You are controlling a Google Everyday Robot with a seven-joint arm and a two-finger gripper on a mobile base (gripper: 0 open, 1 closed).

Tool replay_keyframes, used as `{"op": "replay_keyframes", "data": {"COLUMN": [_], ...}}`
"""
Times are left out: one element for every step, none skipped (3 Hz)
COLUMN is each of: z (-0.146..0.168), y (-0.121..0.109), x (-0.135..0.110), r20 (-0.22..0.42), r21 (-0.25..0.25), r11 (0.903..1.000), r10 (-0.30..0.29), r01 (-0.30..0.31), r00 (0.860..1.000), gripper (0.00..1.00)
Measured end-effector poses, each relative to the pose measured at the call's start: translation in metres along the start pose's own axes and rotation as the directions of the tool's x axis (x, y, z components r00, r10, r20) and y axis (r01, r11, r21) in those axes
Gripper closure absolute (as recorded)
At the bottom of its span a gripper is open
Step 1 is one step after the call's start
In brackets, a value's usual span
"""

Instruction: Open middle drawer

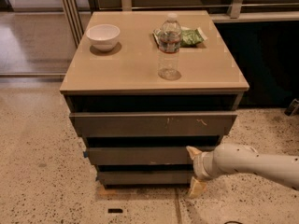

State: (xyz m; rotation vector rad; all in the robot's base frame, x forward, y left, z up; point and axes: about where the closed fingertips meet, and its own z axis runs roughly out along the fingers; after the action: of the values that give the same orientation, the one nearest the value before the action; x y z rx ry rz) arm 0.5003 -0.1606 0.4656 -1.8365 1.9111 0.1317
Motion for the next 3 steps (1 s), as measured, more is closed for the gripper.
{"op": "replay_keyframes", "data": {"z": [0.015,0.028,0.044], "y": [-0.014,-0.029,-0.045], "x": [0.006,0.009,0.014], "r20": [-0.006,-0.007,-0.011], "r21": [0.012,0.018,0.005], "r11": [0.9997,0.9993,0.9994], "r10": [-0.020,-0.033,-0.034], "r01": [0.020,0.034,0.034], "r00": [1.000,0.999,0.999], "gripper": [0.00,0.00,0.00]}}
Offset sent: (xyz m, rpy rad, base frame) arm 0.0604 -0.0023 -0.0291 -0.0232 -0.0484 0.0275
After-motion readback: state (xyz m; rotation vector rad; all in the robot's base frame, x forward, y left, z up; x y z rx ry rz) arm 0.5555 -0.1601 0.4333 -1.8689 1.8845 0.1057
